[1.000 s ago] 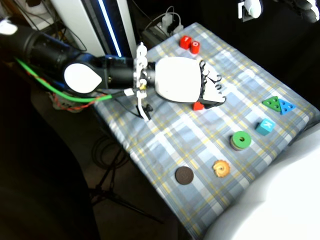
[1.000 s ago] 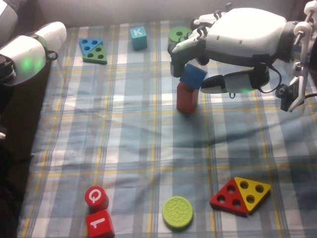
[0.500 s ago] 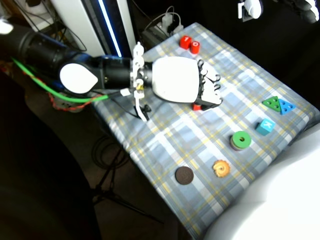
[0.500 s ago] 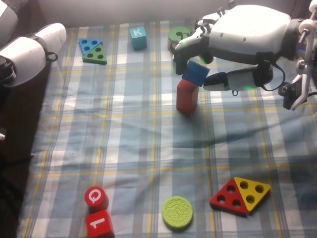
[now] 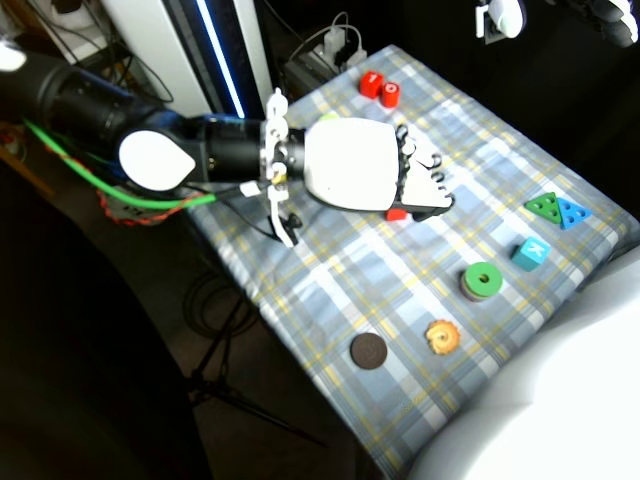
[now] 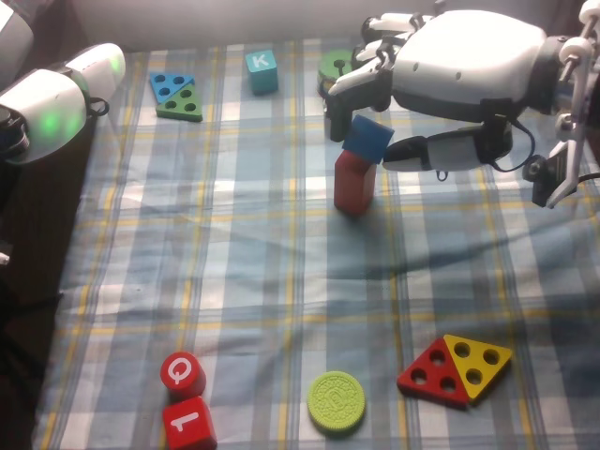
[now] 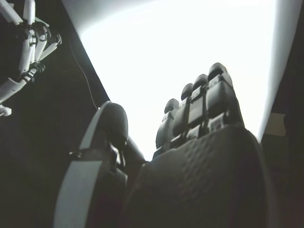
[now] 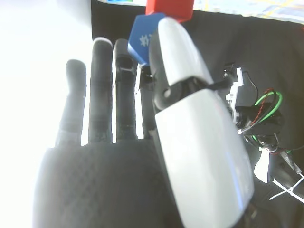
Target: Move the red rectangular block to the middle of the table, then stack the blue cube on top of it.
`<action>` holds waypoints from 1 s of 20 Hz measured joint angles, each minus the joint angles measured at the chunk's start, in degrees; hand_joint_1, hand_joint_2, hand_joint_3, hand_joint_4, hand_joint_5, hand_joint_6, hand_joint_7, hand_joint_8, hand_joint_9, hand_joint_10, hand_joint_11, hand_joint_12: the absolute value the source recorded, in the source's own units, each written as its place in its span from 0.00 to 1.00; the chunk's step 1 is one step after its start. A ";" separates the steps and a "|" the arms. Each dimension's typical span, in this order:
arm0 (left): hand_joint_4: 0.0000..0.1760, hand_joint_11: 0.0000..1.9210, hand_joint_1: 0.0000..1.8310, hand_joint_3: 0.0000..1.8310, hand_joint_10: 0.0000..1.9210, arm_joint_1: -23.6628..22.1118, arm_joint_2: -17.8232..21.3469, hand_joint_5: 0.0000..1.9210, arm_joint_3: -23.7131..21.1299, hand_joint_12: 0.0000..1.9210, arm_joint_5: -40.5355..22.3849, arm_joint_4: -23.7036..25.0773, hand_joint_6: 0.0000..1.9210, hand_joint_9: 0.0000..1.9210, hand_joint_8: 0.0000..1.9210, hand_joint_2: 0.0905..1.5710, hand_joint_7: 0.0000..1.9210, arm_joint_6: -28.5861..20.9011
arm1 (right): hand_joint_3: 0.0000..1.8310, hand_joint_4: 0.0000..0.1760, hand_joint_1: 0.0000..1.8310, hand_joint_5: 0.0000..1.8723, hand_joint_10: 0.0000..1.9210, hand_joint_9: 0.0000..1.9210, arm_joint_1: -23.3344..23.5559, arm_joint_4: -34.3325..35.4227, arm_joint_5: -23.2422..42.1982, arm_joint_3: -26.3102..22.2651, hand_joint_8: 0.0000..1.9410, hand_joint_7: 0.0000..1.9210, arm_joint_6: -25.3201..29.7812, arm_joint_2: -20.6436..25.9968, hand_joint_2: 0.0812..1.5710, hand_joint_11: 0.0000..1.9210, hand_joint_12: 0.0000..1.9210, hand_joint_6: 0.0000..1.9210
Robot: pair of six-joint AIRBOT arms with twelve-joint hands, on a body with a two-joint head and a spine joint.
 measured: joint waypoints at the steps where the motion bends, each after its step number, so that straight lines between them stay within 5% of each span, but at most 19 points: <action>1: 0.44 0.00 0.33 0.00 0.00 0.00 0.00 0.00 0.00 0.00 0.00 -0.02 0.00 0.00 0.00 0.95 0.00 0.00 | 0.00 0.00 0.63 0.41 0.82 0.20 0.00 -0.02 0.02 0.00 0.81 0.36 0.00 -0.13 0.79 0.04 1.00 0.64; 16: 0.51 0.00 0.33 0.00 0.00 0.00 0.00 0.00 0.00 0.00 -0.02 -0.04 0.00 0.00 0.00 0.95 0.00 0.00 | 0.00 0.06 0.64 0.43 0.63 0.27 0.00 -0.37 0.24 0.42 0.71 0.40 0.00 -0.96 0.76 0.06 0.91 0.64; 20: 0.48 0.00 0.33 0.00 0.00 0.02 0.00 0.00 0.00 0.00 -0.07 -0.09 0.00 0.00 0.00 0.95 0.00 0.00 | 0.00 0.00 0.64 0.43 0.67 0.28 0.00 -0.35 0.26 0.44 0.72 0.42 0.00 -1.14 0.76 0.08 0.95 0.60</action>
